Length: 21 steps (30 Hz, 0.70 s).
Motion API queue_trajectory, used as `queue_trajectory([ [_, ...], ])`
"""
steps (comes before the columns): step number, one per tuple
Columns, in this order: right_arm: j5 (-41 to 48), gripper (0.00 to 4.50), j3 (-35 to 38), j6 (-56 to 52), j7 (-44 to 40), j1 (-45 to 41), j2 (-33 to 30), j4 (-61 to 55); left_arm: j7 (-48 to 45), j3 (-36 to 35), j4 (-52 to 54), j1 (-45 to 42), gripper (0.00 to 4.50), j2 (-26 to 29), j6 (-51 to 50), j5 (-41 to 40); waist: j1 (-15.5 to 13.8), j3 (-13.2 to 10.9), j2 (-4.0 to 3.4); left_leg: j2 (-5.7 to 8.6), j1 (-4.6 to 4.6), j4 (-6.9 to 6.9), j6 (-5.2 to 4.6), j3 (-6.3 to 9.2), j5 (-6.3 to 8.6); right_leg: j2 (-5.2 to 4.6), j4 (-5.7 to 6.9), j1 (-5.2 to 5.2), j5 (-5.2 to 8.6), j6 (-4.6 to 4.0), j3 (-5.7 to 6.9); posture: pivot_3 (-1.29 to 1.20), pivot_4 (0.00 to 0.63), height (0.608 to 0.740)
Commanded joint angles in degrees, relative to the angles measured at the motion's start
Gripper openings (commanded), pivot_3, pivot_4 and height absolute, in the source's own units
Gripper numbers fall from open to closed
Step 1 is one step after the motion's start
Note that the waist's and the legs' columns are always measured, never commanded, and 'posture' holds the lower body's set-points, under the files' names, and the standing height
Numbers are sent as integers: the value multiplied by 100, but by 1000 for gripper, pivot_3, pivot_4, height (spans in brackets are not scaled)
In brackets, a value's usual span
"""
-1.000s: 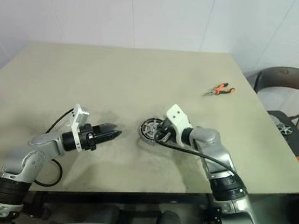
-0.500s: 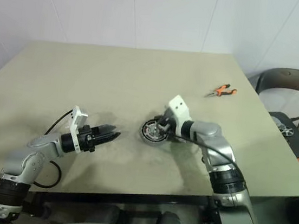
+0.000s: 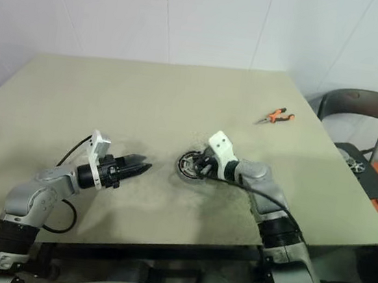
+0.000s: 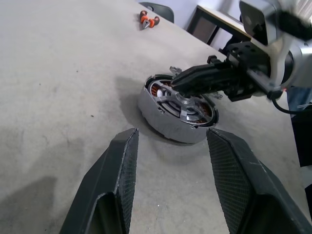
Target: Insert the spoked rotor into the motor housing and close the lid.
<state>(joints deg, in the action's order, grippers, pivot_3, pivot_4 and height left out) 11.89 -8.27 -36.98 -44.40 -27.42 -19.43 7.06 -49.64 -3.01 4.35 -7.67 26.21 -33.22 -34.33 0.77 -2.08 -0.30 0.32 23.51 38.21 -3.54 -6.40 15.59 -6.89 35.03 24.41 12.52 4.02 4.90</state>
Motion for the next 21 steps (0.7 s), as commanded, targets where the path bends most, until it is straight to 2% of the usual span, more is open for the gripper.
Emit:
queue_trajectory([
  [1, 727, 37, 589, -710, -79, -382, -24, -496, 31, 0, 256, 34, 2359, -37, 75, -6, -9, -10, -16, 1, 4, -2, 0, -1, 0, -2, 2, 7, 0, 0, 0, 0, 0, 740],
  [6, 1228, 37, 966, -1411, -238, 46, -774, -1599, -97, -52, -9, 14, 2359, -42, 237, 39, -70, -14, -41, 5, 87, -6, 2, -2, -2, -10, 20, 78, -1, 1, 1, 0, 0, 740],
  [9, 1604, 37, 1658, -2067, 50, 389, -1018, -1825, -143, -66, -135, -44, 2359, -22, 282, 46, -133, -15, -42, 6, 91, -6, -2, -3, 0, -10, 16, 80, -1, -1, 3, 0, 0, 740],
  [11, 1924, 413, 2562, -2536, 531, 623, -898, -1911, -180, -75, -216, -92, 2359, -5, 298, 46, -163, -18, -47, 6, 91, -3, -3, -4, 0, -11, 16, 78, -1, -1, 3, 0, 0, 740],
  [13, 2250, 927, 3149, -2892, 786, 881, -817, -2109, -220, -78, -277, -125, 2359, 8, 308, 47, -178, -19, -58, 6, 91, 0, -3, -4, 0, -13, 17, 76, -1, -1, 4, 0, 0, 740],
  [16, 2674, 2022, 3716, -3435, 1070, 1650, -666, -2793, -223, -4, -247, -213, 2359, -18, 236, 35, -179, -17, -61, 5, 90, -3, -4, -3, 0, -10, 16, 74, -1, 0, 5, 0, 0, 740],
  [18, 2782, 2691, 3776, -3769, 1268, 2059, -588, -3024, -196, 70, -169, -283, 2359, -51, 150, 20, -164, -17, -63, 2, 90, -5, -5, 0, 0, -5, 16, 73, 0, 1, 8, 0, 0, 740],
  [21, 2852, 2691, 3960, -3877, 1635, 2263, -309, -3001, -212, 152, -159, -416, 2359, -71, 64, 19, -127, -20, -78, 1, 88, 2, -7, -2, -2, 0, 16, 67, -1, 1, 9, 0, 0, 740],
])
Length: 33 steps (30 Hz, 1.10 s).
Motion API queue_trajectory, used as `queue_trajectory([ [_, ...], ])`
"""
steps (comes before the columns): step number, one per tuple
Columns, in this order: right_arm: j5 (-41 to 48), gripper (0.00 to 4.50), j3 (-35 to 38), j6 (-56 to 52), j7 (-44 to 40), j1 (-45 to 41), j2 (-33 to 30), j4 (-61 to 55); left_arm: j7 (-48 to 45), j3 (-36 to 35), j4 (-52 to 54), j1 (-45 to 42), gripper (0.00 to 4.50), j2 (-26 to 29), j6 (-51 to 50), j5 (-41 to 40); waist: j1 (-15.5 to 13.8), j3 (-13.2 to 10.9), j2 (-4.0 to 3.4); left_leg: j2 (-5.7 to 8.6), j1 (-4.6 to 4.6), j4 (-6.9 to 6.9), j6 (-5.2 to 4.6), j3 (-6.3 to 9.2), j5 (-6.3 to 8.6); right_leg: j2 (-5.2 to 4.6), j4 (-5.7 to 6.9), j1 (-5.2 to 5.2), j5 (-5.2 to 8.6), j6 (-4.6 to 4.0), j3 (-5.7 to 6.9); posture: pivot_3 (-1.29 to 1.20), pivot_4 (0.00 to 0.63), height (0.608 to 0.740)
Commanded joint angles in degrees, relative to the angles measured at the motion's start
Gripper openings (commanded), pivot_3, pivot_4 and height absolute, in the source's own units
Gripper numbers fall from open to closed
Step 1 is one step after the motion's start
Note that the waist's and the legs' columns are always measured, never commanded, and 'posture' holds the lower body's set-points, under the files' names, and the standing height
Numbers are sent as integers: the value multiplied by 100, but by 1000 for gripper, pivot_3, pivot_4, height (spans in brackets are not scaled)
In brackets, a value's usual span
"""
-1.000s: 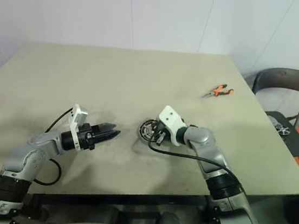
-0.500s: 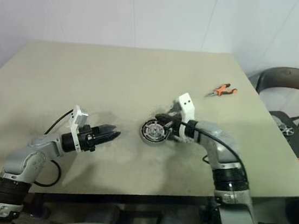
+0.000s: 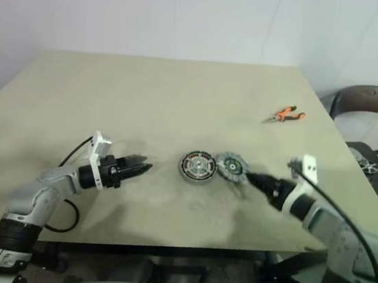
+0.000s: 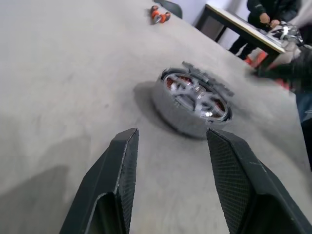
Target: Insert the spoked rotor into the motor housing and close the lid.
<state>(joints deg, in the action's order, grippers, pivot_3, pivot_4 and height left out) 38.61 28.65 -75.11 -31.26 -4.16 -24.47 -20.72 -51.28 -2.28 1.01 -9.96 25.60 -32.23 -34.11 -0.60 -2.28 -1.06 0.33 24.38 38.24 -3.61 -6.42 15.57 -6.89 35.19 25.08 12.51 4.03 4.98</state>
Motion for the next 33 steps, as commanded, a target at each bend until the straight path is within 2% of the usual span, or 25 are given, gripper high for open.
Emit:
queue_trajectory([
  [1, 214, 2691, 359, -75, 432, -57, 296, -172, -44, 113, 169, -243, 2359, -21, -59, -2, 7, -2, -3, 0, -3, 4, 0, 0, 0, 2, 0, -4, -1, 2, 0, 0, 0, 740],
  [9, 517, 2691, 408, -73, 989, -191, 817, -59, -118, 188, 28, -417, 2359, -10, -89, 62, -12, -5, -8, -1, -20, 15, -2, 1, -1, 11, -5, -28, -7, 17, 5, 0, 0, 740],
  [17, 905, 2691, 1015, -220, 1729, -558, 1480, 693, -191, 150, -124, -417, 2359, 1, -26, 139, -22, -6, -22, 3, -12, 14, -17, 1, -8, 14, -4, -24, -7, 19, 5, 0, 0, 740],
  [24, 1396, 2691, 1451, -530, 2150, -545, 1626, 923, -243, 134, -232, -362, 2359, 0, 79, 179, -16, -3, -28, 1, -15, 13, -17, 3, -8, 15, -2, -25, -7, 19, 6, 0, 0, 740],
  [33, 1629, 2691, 1126, -430, 2626, -652, 1967, 970, -218, 164, -194, -294, 2359, -64, 132, 213, 2, -3, -27, 3, -30, 21, -9, 2, 2, 10, -9, -47, -8, 19, 5, 0, 0, 740],
])
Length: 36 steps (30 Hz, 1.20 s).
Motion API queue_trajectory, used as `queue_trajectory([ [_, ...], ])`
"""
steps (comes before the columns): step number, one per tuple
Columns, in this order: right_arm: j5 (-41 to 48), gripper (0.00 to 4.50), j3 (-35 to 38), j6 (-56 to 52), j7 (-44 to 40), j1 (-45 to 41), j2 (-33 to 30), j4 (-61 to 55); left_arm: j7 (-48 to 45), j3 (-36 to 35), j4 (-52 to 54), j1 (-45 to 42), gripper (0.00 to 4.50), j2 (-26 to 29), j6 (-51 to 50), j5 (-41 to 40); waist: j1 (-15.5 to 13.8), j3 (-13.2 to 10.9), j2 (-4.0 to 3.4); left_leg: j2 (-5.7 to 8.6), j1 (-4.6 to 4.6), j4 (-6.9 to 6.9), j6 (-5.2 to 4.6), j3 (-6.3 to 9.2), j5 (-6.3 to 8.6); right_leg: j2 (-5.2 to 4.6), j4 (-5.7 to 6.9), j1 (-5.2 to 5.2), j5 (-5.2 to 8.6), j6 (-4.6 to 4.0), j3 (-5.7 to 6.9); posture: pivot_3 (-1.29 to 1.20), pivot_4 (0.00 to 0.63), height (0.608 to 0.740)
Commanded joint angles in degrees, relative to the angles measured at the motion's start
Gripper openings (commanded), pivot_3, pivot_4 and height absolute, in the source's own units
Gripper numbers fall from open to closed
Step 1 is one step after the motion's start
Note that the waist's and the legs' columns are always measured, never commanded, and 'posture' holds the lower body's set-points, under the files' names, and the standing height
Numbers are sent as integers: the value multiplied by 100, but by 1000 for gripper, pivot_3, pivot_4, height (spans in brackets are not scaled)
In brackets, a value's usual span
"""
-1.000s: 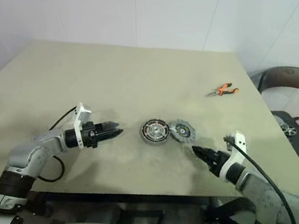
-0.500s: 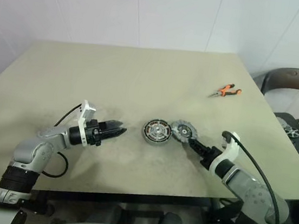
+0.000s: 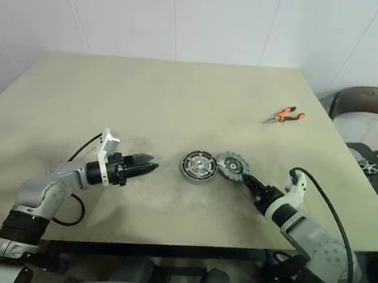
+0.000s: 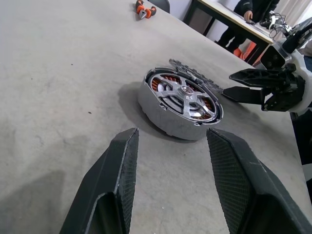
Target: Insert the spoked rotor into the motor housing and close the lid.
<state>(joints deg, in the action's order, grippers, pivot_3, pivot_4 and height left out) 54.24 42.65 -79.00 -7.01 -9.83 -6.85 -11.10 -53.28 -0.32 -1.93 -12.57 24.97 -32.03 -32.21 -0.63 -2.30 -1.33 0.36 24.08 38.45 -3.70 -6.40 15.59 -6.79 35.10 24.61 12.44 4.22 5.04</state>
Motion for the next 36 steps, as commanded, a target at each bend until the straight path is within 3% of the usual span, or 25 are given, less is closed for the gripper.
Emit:
queue_trajectory([
  [1, 90, 2691, -336, -29, 246, -119, 265, -2, -17, -30, 110, -22, 2359, -5, 114, 31, 18, 0, 0, 0, -2, 0, 1, 0, 0, -2, 0, -1, 0, 0, 0, 0, 0, 740],
  [12, 159, 2691, -769, 244, 523, -716, 305, 176, 106, 7, 296, -4, 2359, -82, 6, 42, 85, -7, -14, 8, 17, -1, -13, 0, -1, -3, 1, 13, -1, 2, -1, 0, 0, 740],
  [29, -723, 2691, -1668, 1447, 326, 38, -415, 151, 343, 36, 658, -86, 2359, -125, -324, -31, -20, -7, -15, 16, 23, 24, -41, 1, 14, -4, -8, 1, -1, 4, 0, 0, 0, 740],
  [36, -149, 2691, -1401, 1687, 260, 27, -300, 168, 491, 55, 887, -115, 2359, -169, -524, -89, -29, -9, -15, 16, 23, 64, -43, 4, 28, -12, -14, -9, -8, 14, -1, 0, 0, 740],
])
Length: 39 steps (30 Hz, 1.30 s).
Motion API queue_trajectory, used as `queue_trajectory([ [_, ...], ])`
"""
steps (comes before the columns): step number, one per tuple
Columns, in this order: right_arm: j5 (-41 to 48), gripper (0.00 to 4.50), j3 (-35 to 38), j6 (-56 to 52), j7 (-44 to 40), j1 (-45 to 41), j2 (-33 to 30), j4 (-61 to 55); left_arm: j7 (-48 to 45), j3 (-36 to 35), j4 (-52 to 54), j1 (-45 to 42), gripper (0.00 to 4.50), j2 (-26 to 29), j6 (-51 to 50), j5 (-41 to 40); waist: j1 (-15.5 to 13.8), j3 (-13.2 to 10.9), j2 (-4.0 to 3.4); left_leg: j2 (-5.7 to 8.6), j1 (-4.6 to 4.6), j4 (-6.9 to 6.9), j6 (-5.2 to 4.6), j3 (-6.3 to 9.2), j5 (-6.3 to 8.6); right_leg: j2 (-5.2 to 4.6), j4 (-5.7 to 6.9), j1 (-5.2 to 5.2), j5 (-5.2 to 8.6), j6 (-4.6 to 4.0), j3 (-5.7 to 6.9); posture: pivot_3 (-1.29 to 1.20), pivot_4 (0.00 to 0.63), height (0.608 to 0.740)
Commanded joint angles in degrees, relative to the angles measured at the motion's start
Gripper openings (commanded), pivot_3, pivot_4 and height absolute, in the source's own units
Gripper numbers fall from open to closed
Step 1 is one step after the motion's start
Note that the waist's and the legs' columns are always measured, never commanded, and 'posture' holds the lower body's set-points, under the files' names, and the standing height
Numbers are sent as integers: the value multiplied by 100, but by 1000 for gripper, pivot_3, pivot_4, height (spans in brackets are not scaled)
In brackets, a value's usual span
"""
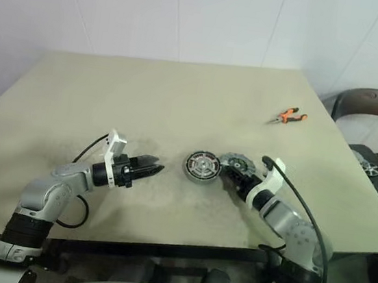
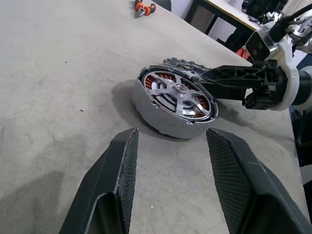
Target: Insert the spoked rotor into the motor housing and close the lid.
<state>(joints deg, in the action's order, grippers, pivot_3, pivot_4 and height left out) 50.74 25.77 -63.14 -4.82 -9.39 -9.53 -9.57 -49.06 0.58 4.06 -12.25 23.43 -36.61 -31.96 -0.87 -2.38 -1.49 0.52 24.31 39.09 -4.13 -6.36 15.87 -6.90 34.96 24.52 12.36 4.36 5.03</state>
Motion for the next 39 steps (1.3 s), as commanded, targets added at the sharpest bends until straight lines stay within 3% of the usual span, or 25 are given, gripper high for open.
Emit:
queue_trajectory([
  [1, 304, 2691, 332, 77, 35, -21, -13, 16, 93, -41, 325, -154, 2359, -16, -106, -129, -6, -1, 2, 0, 1, 0, 0, 2, 1, -3, -2, 3, 0, 0, -2, 0, 0, 740],
  [15, 134, 2691, -109, 423, -37, -107, 37, 48, 260, -61, 387, -396, 2359, 0, -402, -230, 5, -1, 1, -1, 14, -12, -7, 1, 6, -1, -3, 6, 0, 1, -4, 0, 0, 740],
  [18, 85, 2057, -130, 686, -42, -112, 83, -36, 296, -36, 439, -377, 2359, -23, -424, -221, 5, -2, -1, -2, 15, -14, -7, 1, 6, 3, -2, 8, 0, 1, -4, 0, 0, 740],
  [23, 92, 463, -309, 698, -40, -115, 47, -106, 298, 6, 437, -342, 2359, -50, -388, -186, 11, -3, -1, -2, 15, -12, -8, 1, 5, 5, -2, 6, 0, 2, -3, 0, 0, 740],
  [30, 36, 463, -552, 770, -150, -49, 15, -173, 155, 46, 195, -286, 2359, -51, -151, -79, 10, -3, -1, -2, 11, -9, -8, 1, 6, 3, -3, 2, 0, 1, -3, 0, 0, 740],
  [33, -256, 463, -1101, 807, -472, -86, -331, -495, 43, 54, 13, -258, 2359, -30, 16, -25, 20, -3, -1, -2, 11, -9, -7, 1, 6, 1, -3, 3, 0, 1, -3, 0, 0, 740],
  [39, -1883, 463, -2943, 1659, -1568, -269, -1819, -1114, -70, 65, -128, -261, 2359, -13, 149, 16, 21, -6, 0, -5, 15, -13, -7, 0, 6, 0, -2, 14, 2, 1, -2, 0, 0, 740],
])
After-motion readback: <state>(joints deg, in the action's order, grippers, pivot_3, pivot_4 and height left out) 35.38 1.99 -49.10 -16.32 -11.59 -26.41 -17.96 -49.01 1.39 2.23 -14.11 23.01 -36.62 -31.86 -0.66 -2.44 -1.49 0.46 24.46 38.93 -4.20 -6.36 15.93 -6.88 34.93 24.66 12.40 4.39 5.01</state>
